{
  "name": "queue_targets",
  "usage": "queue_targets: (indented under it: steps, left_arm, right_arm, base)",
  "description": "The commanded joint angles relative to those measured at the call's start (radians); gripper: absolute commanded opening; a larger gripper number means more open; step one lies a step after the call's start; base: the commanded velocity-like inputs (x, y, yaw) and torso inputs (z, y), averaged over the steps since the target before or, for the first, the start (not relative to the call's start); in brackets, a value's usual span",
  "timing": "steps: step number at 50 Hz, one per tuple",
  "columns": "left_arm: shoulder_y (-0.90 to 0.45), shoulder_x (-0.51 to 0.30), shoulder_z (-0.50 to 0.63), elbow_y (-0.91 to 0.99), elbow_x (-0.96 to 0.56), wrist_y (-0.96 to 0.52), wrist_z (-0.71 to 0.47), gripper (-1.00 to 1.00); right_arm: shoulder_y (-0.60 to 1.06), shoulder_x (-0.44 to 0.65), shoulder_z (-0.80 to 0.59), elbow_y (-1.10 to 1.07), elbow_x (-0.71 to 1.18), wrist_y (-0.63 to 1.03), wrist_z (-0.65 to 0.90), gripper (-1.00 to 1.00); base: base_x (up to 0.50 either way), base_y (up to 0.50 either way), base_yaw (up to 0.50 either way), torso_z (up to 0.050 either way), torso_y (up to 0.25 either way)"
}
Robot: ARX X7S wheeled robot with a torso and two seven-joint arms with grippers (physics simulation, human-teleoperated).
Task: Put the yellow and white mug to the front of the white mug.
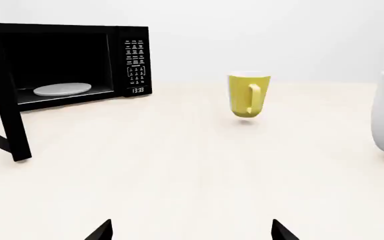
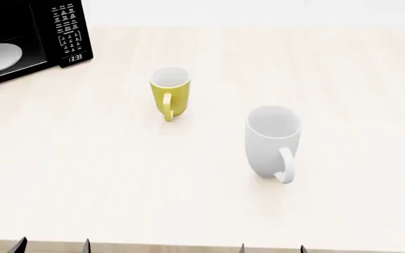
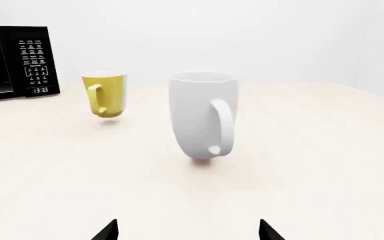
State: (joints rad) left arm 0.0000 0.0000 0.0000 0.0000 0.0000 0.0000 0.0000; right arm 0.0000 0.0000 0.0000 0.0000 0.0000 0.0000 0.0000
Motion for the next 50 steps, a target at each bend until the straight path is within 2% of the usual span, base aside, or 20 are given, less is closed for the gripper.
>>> queue_targets:
  steps: [1,4,10,17,25,31,43,50]
  left_arm:
    - [-0.003,-0.016,0.014,-0.001,-0.025,-0.004,-0.015,1.0]
    - [0.001,-0.025,0.018,0.014,-0.047,-0.004,-0.018,1.0]
    - [0.015,-0.046,0.051,0.023,-0.054,0.03,-0.019,1.0]
    - [0.014,-0.062,0.064,0.032,-0.063,0.024,-0.036,1.0]
    - [0.042,-0.104,0.078,0.123,-0.048,-0.019,-0.044,1.0]
    - [0.033,-0.113,0.078,0.114,-0.056,-0.014,-0.053,1.0]
    - [0.022,-0.131,0.082,0.095,-0.064,-0.005,-0.065,1.0]
    - [0.024,-0.136,0.086,0.095,-0.083,0.011,-0.06,1.0]
  right_arm:
    - [0.007,0.011,-0.01,0.01,0.012,0.018,0.046,1.0]
    - [0.007,0.023,-0.025,0.005,0.042,0.021,0.034,1.0]
    - [-0.01,0.044,-0.048,-0.054,-0.051,0.035,0.133,1.0]
    - [-0.007,0.06,-0.081,-0.056,-0.075,0.043,0.158,1.0]
    - [-0.038,0.096,-0.032,-0.146,-0.01,0.085,0.155,1.0]
    - [-0.061,0.118,0.013,-0.174,0.026,0.076,0.169,1.0]
    - [-0.09,0.14,0.056,-0.191,0.083,0.025,0.175,1.0]
    - [-0.096,0.149,0.036,-0.198,0.11,0.024,0.149,1.0]
  base:
    - [0.0,0.0,0.0,0.0,0.0]
    - [0.0,0.0,0.0,0.0,0.0]
    - [0.0,0.0,0.0,0.0,0.0]
    - [0.0,0.0,0.0,0.0,0.0]
    - [0.0,0.0,0.0,0.0,0.0]
    - [0.02,-0.04,0.0,0.0,0.0]
    - [0.29,-0.37,0.0,0.0,0.0]
    - [0.42,-0.27,0.0,0.0,0.0]
